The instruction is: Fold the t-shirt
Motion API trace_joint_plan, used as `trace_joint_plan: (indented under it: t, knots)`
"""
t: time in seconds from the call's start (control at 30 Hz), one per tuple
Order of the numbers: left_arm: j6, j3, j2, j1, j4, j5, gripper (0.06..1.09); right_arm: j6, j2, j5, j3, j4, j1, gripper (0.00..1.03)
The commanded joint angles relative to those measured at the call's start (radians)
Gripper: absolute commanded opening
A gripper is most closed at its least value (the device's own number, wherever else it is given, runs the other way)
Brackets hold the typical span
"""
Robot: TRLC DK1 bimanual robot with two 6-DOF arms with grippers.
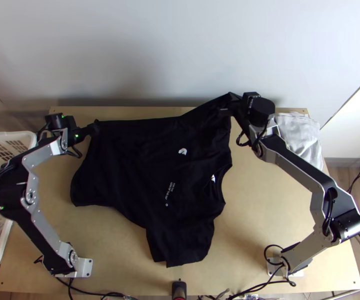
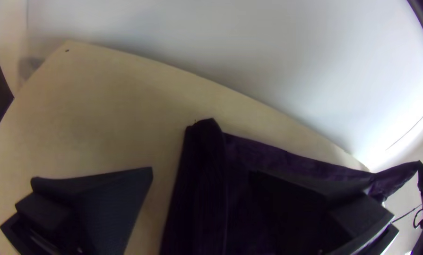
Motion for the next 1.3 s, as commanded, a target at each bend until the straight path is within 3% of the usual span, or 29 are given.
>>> trace_joint_plan:
  t: [0.0, 0.4, 1.03, 1.07, 1.13, 1.17, 1.2, 1.23, 1.27]
  knots:
    - [-0.06, 0.191, 0.081, -0.007, -0.139, 0.054, 1.04, -0.01, -0.001, 0.007, -0.006, -0.001, 0.013, 0.03]
    - [-0.058, 0.289, 0.131, -0.069, -0.254, 0.092, 1.04, -0.038, -0.01, 0.016, -0.026, -0.001, 0.009, 0.03]
    - [0.089, 0.085, -0.024, -0.007, -0.283, 0.091, 1.03, -0.044, 0.01, 0.019, 0.007, -0.001, 0.005, 0.03]
    - [0.089, 0.077, -0.028, -0.012, -0.283, 0.091, 1.0, -0.044, 0.011, 0.019, 0.008, -0.001, 0.005, 0.03]
    - [0.106, 0.062, -0.042, -0.024, -0.284, 0.095, 0.78, -0.046, 0.014, 0.021, 0.011, -0.002, 0.005, 0.03]
    - [0.105, 0.059, -0.047, -0.029, -0.284, 0.105, 0.57, -0.047, 0.016, 0.022, 0.011, -0.001, 0.005, 0.03]
    - [0.097, 0.059, -0.051, -0.033, -0.28, 0.108, 0.26, -0.047, 0.017, 0.022, 0.011, -0.001, 0.005, 0.03]
    - [0.08, 0.063, -0.048, -0.038, -0.28, 0.108, 0.09, -0.049, 0.019, 0.024, 0.011, -0.002, 0.003, 0.03]
    - [0.066, 0.065, -0.047, -0.041, -0.28, 0.108, 0.1, -0.049, 0.02, 0.024, 0.011, -0.001, 0.0, 0.03]
